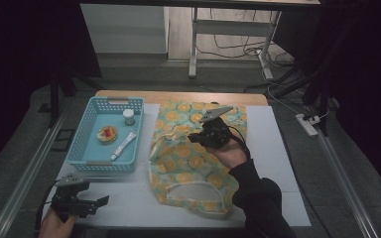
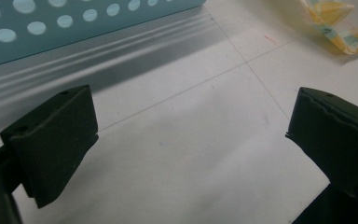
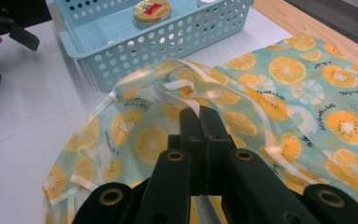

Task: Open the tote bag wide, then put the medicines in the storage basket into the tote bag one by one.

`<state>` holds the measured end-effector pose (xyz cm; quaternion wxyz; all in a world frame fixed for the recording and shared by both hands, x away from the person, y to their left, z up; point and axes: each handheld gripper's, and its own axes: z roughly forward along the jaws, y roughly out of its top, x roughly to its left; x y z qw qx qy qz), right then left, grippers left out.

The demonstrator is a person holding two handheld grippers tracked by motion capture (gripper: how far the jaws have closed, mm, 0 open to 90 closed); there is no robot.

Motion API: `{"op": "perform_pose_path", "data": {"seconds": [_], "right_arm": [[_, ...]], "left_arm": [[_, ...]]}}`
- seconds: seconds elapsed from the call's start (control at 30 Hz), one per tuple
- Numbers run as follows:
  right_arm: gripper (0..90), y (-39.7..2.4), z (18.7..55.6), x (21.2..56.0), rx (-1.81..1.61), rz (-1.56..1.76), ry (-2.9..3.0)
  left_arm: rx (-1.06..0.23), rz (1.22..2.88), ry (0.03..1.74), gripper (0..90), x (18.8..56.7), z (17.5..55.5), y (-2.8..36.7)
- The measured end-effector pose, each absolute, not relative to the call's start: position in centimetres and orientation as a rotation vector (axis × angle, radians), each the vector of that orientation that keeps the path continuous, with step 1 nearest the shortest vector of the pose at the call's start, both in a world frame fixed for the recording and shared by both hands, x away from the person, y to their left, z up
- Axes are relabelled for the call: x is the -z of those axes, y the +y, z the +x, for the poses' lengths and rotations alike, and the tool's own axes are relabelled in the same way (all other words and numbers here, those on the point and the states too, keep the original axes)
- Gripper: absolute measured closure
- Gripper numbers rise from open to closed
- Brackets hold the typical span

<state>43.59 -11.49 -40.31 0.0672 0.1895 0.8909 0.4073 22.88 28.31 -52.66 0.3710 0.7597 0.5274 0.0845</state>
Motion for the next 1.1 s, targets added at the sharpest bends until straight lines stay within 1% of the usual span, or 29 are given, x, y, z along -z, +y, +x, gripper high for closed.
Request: {"op": "perform_pose_path", "data": {"seconds": [0.77,1.1], "right_arm": [[90.0,-11.97,43.36,40.62,-1.258,0.565,2.673],[90.0,-12.22,43.54,40.76,-1.261,0.572,2.676]], "left_arm": [[-0.222,1.914,1.354,1.1,52.56,22.72,28.61],[-0.234,1.925,1.355,0.0,52.21,22.68,28.39]]}}
